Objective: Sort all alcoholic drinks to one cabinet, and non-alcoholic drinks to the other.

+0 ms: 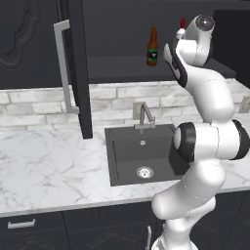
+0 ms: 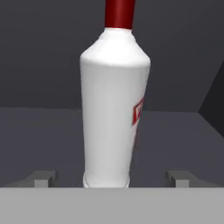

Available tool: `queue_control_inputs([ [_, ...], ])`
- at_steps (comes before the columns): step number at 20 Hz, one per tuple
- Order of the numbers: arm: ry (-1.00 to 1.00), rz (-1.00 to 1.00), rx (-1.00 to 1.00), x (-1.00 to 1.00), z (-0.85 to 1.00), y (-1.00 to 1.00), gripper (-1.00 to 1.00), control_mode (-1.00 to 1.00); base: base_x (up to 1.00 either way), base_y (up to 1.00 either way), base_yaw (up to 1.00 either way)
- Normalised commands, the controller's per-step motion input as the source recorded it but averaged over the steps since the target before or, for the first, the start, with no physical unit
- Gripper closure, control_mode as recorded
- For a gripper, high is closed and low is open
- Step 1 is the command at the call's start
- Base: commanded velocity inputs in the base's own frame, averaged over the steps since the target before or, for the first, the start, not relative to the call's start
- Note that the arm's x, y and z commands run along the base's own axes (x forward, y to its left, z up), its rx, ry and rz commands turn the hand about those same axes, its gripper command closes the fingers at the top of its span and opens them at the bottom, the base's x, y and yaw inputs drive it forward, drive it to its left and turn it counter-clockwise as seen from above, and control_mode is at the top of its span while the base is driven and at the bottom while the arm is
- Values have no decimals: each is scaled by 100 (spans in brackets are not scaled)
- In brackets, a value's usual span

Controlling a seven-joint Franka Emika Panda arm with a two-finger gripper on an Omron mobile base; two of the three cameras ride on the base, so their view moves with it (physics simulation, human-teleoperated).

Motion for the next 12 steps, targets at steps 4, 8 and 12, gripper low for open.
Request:
queue_control_inputs([
  [4, -9, 0, 0, -17, 0, 0, -100, -100, 0, 0, 0],
  [8, -7, 0, 0, -92, -3, 0, -100, -100, 0, 0, 0],
  [12, 0, -1, 0, -100, -43, 11, -100, -100, 0, 0, 0],
])
